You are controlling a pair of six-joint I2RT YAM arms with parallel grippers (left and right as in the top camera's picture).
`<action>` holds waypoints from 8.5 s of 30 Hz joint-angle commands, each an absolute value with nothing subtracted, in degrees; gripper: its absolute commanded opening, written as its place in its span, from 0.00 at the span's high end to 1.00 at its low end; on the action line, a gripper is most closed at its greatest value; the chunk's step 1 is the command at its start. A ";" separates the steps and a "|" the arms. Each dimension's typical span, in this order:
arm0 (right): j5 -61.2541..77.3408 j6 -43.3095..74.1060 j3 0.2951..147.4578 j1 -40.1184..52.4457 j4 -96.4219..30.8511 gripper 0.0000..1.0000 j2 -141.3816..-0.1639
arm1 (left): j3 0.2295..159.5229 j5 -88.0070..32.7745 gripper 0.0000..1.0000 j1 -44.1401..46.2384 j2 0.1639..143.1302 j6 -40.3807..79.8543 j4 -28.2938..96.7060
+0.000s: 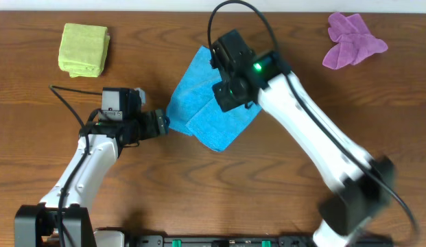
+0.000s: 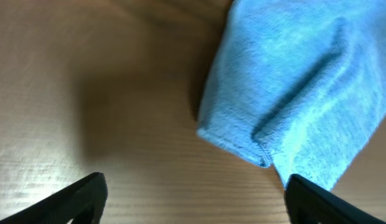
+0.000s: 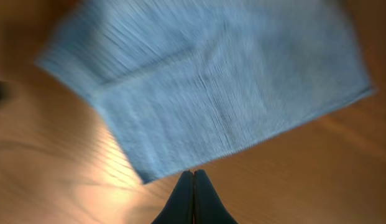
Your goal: Fold the cloth
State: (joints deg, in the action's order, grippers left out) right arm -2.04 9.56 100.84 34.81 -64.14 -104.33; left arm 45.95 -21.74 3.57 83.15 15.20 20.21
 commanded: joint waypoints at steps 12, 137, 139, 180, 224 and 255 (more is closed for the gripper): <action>-7.11 20.84 69.76 40.16 -48.99 0.98 -86.13 | 45.80 -5.04 0.94 13.76 83.26 8.93 14.22; 38.24 12.67 44.64 12.64 -47.13 0.56 -76.09 | 38.02 -18.59 0.36 5.91 70.04 25.30 44.60; 39.51 13.39 41.60 11.90 -43.31 0.54 -76.09 | 34.44 -20.53 0.34 5.91 70.04 25.32 41.04; 36.45 21.87 38.46 10.48 -25.80 0.51 -97.45 | 30.89 -28.14 0.46 5.91 86.70 27.42 22.70; 39.46 24.64 45.43 10.57 -30.04 0.98 -86.26 | 41.80 -27.68 0.94 5.91 77.19 30.35 27.22; 34.48 32.73 84.68 6.04 -17.87 0.98 -116.25 | 85.12 -27.16 0.94 1.54 115.24 21.82 20.45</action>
State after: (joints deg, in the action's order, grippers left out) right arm 35.31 31.27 83.46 6.87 -17.10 -115.79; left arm 82.08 -26.04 2.00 112.95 25.85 18.44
